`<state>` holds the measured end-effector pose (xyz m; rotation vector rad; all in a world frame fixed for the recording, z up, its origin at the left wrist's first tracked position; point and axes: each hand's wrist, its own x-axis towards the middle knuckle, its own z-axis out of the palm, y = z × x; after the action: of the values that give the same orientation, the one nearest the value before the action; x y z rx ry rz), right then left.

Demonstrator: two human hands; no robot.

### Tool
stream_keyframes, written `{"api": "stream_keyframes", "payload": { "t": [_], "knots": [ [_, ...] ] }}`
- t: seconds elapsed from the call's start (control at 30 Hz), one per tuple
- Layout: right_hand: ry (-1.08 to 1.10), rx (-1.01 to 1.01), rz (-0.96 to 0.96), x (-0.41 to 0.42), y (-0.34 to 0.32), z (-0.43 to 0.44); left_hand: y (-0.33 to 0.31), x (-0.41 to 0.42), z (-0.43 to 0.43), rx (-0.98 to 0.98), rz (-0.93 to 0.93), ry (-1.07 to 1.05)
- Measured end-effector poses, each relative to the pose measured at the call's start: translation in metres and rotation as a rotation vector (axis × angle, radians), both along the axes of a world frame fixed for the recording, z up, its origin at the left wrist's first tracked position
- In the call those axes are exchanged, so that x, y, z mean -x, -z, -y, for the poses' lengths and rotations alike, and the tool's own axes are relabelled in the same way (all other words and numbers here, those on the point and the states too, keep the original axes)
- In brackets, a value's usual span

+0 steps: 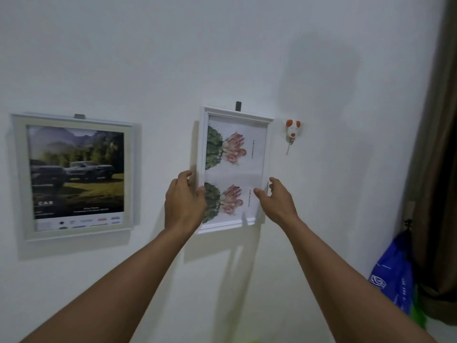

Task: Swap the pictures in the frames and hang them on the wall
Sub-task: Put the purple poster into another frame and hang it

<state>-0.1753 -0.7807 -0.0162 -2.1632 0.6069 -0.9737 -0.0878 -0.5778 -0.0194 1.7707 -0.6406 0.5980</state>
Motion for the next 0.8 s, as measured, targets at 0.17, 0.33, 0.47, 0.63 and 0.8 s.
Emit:
{"api": "stream_keyframes", "payload": {
  "t": [0.17, 0.33, 0.47, 0.63, 0.8],
  "knots": [
    [-0.073, -0.045, 0.098, -0.025, 0.014, 0.027, 0.005, -0.007, 0.017, 0.031, 0.041, 0.020],
    [-0.082, -0.090, 0.185, -0.026, 0.014, 0.033, -0.003, -0.004, 0.020, 0.073, 0.034, 0.044],
    [-0.100, -0.107, 0.263, -0.013, 0.004, 0.032, -0.015, 0.001, 0.016, 0.066, 0.044, 0.072],
    [-0.169, -0.053, 0.261, 0.018, -0.015, 0.018, -0.034, 0.014, -0.006, 0.037, 0.026, 0.109],
    [-0.259, -0.038, 0.186, 0.060, -0.018, -0.019, -0.033, 0.044, -0.059, 0.050, -0.054, 0.181]
  ]
}}
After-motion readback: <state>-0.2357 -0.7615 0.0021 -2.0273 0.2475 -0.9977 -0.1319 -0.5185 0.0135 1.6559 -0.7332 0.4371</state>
